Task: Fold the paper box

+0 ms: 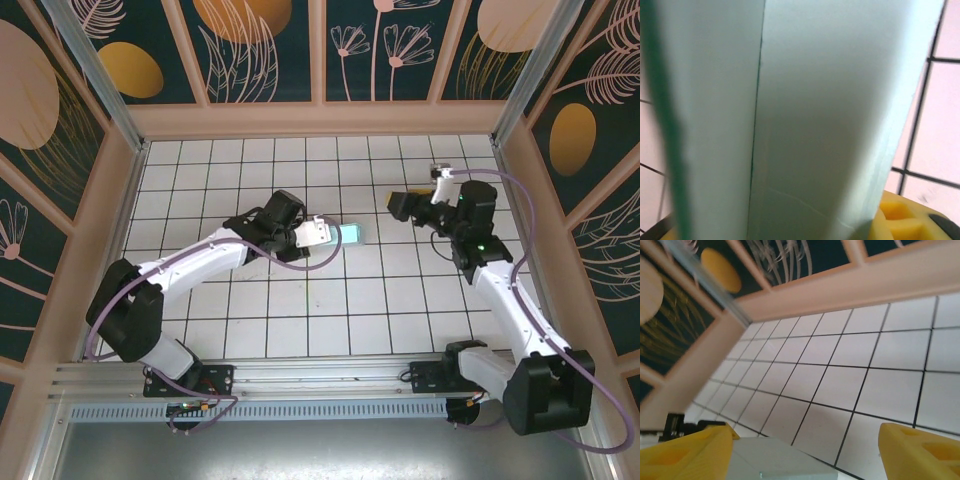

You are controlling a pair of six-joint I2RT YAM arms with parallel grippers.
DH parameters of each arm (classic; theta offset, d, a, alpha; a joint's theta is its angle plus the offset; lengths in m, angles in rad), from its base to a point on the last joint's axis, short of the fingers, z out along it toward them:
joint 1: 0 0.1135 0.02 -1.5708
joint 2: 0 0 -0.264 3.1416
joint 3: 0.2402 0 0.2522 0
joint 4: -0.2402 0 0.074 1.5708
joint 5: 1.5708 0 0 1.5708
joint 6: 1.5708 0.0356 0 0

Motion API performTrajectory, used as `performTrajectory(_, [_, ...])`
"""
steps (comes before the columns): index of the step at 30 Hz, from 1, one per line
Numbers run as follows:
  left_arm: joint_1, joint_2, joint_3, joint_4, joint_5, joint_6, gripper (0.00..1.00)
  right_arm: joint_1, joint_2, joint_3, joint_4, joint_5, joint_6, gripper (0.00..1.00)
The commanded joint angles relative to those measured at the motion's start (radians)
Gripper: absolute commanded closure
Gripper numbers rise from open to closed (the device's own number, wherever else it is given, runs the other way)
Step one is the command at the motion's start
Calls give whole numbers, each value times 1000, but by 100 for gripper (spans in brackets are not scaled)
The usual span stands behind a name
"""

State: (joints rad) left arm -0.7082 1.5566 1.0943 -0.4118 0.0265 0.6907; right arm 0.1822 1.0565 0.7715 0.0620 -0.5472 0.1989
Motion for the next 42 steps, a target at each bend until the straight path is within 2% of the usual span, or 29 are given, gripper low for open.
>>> performTrajectory(1, [6,13,36,-224,49,-37,74,92,-9,42,-123,100,-329,21])
performTrajectory(4, [6,39,71,-332,74,-55,73,158,-3,55,-193,89,-467,21])
performTrajectory(8, [6,43,66,-345,54,-51,73,229,26,70,-278,93,-556,23])
performTrajectory(9, [6,50,69,-344,56,-52,73,249,39,76,-295,107,-567,26])
performTrajectory(11, [6,66,81,-345,65,-53,73,279,65,88,-320,127,-569,42])
performTrajectory(14, [6,87,84,-342,72,-49,74,314,109,111,-353,136,-578,51])
performTrajectory(18, [6,105,60,-326,71,-40,75,351,160,135,-381,123,-603,59])
performTrajectory(24, [6,120,45,-316,94,-49,77,379,212,157,-433,131,-636,59])
performTrajectory(28, [6,117,39,-310,87,-47,77,381,232,171,-453,157,-640,73])
performTrajectory(31, [7,119,41,-309,82,-50,77,384,243,179,-464,159,-644,76])
performTrajectory(33, [6,119,42,-309,86,-51,77,385,248,181,-465,165,-645,82])
performTrajectory(42, [6,124,42,-309,84,-59,77,387,261,171,-482,182,-661,81])
